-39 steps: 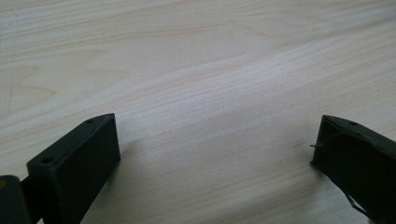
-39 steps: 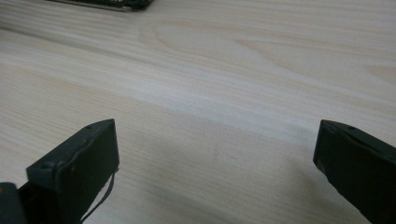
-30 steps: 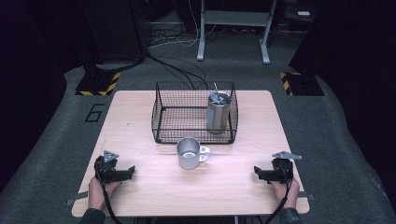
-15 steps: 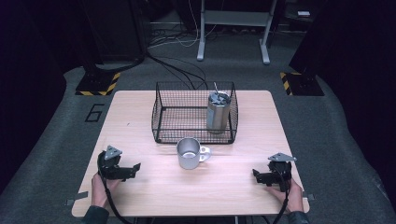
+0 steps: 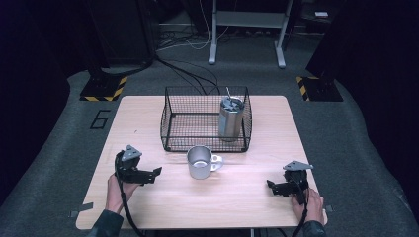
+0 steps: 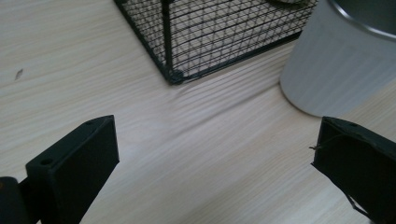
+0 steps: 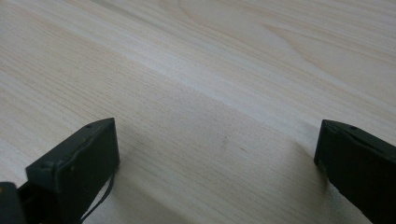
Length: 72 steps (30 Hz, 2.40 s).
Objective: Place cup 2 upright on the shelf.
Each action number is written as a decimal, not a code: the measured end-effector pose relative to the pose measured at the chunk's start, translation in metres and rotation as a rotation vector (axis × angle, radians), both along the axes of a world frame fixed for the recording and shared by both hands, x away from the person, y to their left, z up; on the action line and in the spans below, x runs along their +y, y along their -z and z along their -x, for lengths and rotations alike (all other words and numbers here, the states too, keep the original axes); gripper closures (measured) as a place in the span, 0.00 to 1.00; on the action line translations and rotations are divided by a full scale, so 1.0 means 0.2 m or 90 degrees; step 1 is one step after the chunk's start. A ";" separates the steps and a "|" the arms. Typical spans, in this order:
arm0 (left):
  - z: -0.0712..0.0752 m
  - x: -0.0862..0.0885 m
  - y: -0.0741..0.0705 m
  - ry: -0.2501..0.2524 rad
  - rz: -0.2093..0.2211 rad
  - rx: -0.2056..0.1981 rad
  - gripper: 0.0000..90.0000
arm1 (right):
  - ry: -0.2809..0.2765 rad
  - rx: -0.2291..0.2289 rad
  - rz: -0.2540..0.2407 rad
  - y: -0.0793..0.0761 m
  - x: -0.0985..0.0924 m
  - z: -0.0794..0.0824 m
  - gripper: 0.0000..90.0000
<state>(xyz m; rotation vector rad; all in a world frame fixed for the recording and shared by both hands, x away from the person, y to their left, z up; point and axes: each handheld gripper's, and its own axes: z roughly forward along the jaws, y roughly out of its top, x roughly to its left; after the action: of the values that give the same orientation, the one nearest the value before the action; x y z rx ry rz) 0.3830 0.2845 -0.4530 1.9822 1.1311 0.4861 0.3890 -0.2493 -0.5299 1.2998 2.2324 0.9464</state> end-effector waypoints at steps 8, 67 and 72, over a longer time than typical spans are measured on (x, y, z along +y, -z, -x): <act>-0.04 -0.17 -0.05 0.065 0.005 -0.012 0.00 | -0.014 -0.001 0.005 0.00 -0.01 -0.01 0.00; -0.20 -0.71 0.03 0.138 0.012 -0.033 0.07 | -0.021 0.002 0.004 0.00 -0.01 -0.01 0.00; -0.19 -0.71 0.03 0.138 0.006 -0.041 0.07 | -0.021 0.002 0.004 0.00 -0.01 -0.01 0.00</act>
<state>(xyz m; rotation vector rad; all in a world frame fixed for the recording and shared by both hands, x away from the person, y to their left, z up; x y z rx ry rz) 0.4214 0.1419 -0.4585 2.0372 0.8653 0.4255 0.3908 -0.2523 -0.5298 1.2669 2.2629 0.9498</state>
